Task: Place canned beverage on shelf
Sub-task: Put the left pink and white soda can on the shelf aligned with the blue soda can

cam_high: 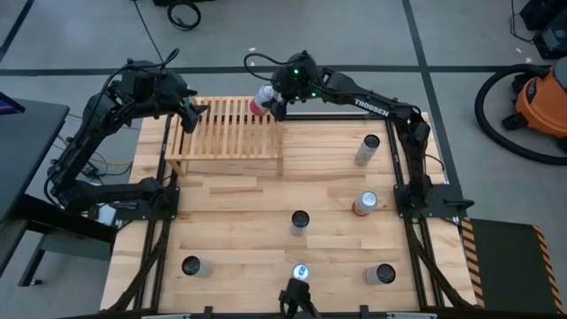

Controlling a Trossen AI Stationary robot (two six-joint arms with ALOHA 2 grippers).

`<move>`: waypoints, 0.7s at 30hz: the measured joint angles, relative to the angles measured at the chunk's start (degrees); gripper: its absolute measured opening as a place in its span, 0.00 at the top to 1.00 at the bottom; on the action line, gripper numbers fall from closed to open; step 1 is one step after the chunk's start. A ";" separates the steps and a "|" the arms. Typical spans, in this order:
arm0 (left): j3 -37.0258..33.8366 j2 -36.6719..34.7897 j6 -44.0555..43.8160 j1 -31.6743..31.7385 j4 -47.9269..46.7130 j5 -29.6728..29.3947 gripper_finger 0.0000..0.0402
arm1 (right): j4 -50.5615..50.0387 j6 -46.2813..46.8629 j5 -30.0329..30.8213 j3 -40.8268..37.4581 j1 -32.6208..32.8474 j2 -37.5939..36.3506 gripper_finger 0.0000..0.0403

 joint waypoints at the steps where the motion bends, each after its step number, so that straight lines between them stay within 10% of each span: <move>1: 0.00 0.00 0.00 0.00 -0.01 0.00 0.30 | -0.25 -0.07 -0.02 0.00 0.00 0.00 0.24; 21: 0.00 -0.02 -0.02 0.00 -0.31 0.00 0.30 | -0.31 -2.75 0.77 0.02 1.25 2.16 0.19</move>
